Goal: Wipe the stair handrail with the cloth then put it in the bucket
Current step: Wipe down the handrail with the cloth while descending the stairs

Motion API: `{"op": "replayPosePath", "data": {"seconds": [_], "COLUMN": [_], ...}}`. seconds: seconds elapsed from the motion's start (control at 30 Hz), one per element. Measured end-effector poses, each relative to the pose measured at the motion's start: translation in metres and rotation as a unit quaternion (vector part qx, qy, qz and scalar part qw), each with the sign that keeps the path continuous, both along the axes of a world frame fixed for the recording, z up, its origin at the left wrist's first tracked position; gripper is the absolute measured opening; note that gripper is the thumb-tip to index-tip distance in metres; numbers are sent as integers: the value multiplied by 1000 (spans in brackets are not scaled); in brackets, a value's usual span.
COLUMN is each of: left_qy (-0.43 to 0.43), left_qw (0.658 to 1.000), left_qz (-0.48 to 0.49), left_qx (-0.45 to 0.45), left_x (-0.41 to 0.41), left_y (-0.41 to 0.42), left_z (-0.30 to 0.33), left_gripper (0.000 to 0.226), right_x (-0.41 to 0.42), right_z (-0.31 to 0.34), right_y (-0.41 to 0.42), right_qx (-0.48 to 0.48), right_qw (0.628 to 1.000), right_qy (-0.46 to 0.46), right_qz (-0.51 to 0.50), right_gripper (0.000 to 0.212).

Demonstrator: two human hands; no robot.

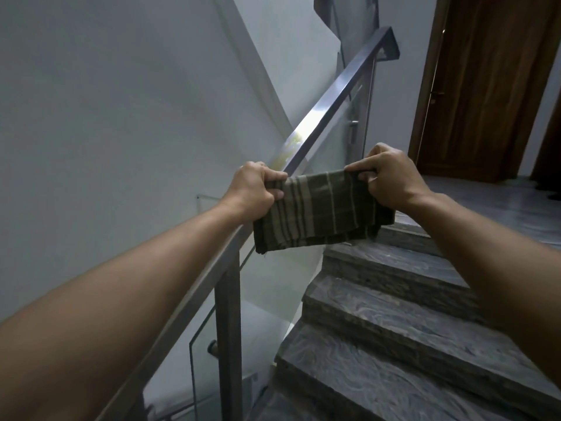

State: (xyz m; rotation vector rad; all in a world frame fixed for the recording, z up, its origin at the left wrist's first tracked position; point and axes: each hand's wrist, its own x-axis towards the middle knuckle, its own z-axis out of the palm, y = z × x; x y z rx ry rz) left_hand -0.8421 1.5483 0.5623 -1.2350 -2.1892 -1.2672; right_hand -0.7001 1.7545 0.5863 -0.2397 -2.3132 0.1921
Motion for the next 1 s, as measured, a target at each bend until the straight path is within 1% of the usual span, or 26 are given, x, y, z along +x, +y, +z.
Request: {"op": "replayPosePath", "data": {"seconds": [0.1,0.23,0.43,0.57,0.73,0.83,0.93,1.0], "left_qy": [-2,-14,-23,-14,-35,-69,-96,-76], "left_qw": [1000,1000,999,997,987,978,969,957], "left_qz": [0,-5,1,60,142,186,223,281], "left_qx": [12,5,24,48,69,70,52,-8], "left_x": [-41,-85,-124,-143,-168,-181,-187,-183], "left_y": [30,63,110,143,178,196,213,223], "left_z": [23,60,108,130,138,140,139,136], "left_gripper": [34,34,36,35,34,35,30,27], "right_x": [-47,-95,-142,-170,-226,-261,-292,-308], "right_z": [26,66,125,156,189,205,212,209], "right_y": [30,61,102,131,167,182,198,209], "right_qx": [-7,-19,7,24,63,108,172,230], "right_qw": [1000,999,998,997,998,994,983,970], "right_qy": [6,17,26,43,3,-24,-65,-81], "right_qz": [-9,-21,-51,-53,-23,0,19,12], "right_gripper": [24,23,23,26,34,34,32,25]}}
